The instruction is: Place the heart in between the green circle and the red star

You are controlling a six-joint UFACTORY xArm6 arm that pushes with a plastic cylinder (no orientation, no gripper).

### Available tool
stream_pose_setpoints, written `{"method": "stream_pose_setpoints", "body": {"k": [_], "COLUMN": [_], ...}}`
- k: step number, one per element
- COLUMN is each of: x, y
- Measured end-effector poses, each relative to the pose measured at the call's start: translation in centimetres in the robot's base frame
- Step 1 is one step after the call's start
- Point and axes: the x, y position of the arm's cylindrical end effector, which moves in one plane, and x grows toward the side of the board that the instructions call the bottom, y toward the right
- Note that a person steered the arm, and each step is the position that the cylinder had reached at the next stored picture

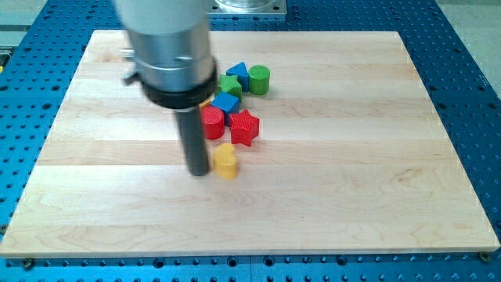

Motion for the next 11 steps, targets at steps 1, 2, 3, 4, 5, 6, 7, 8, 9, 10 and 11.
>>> {"method": "stream_pose_setpoints", "body": {"k": [1, 2, 3, 4, 5, 6, 7, 8, 9, 10, 11], "x": [0.1, 1.8, 3.3, 0.8, -0.7, 0.5, 0.5, 0.5, -2.2, -5.5, -8.0], "y": [4.8, 1.6, 5.7, 6.4, 7.9, 9.7, 10.4, 14.1, 14.1, 13.2, 11.4]}}
